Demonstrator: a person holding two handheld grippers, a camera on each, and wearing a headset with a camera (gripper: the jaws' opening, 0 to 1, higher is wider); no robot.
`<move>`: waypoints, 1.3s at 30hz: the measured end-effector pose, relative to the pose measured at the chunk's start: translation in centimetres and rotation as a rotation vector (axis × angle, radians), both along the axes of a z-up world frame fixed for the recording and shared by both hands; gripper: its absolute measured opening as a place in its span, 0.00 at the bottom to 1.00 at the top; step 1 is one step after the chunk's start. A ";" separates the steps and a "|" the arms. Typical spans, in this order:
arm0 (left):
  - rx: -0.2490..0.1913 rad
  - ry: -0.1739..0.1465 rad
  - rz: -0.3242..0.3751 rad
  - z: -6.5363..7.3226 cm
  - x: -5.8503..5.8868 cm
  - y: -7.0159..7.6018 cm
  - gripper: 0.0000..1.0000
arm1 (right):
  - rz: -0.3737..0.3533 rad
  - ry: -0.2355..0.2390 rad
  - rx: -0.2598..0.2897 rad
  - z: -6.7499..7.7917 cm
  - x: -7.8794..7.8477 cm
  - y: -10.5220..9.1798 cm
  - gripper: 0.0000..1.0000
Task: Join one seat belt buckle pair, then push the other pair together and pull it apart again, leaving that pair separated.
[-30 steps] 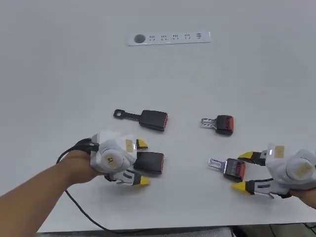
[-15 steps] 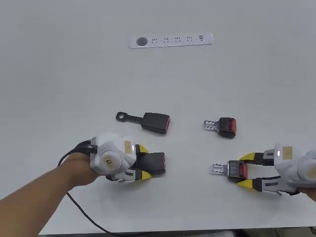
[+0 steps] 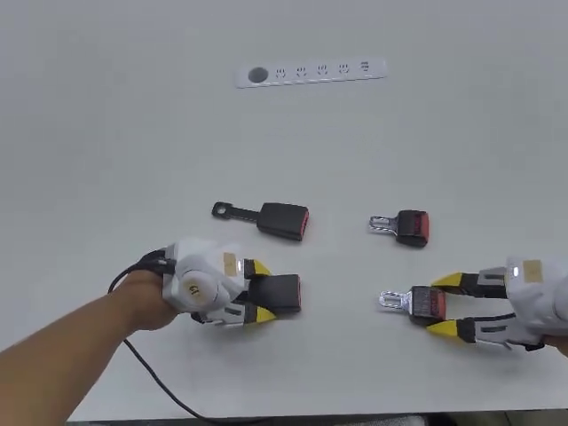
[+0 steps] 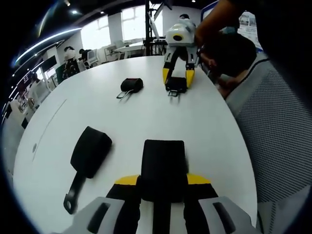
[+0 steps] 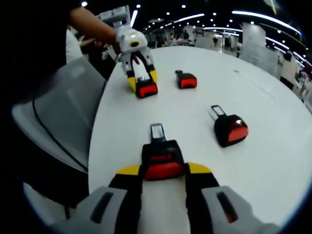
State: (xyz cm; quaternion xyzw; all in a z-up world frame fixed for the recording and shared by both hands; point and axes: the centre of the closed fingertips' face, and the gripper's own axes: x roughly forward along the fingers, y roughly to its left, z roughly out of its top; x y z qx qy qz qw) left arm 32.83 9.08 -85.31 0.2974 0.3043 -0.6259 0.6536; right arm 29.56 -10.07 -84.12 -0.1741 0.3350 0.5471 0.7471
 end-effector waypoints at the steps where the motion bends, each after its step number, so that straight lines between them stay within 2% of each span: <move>1: -0.001 0.002 0.000 0.0 0.0 0.0 0.35 | -0.001 -0.001 0.004 0.0 0.1 0.3 0.34; 10: 0.006 0.019 -0.020 0.1 0.0 0.2 0.35 | -0.024 -0.012 0.055 -0.6 0.9 2.5 0.34; 14: 0.013 0.022 -0.035 0.0 0.0 0.3 0.35 | -0.021 -0.023 0.078 -0.5 1.1 4.3 0.34; 19: 0.014 0.026 -0.038 0.1 0.0 0.4 0.35 | -0.009 -0.029 0.097 -0.6 1.3 5.6 0.34; 28: 0.017 0.030 -0.041 0.1 -0.1 0.5 0.35 | 0.010 -0.028 0.113 -0.5 1.2 7.9 0.34; 31: 0.021 0.030 -0.046 0.1 0.0 0.5 0.35 | 0.031 -0.043 0.093 -0.7 1.3 8.6 0.34; 39: 0.037 0.035 -0.070 0.1 0.0 0.6 0.35 | 0.043 -0.035 0.086 -0.7 1.6 11.0 0.34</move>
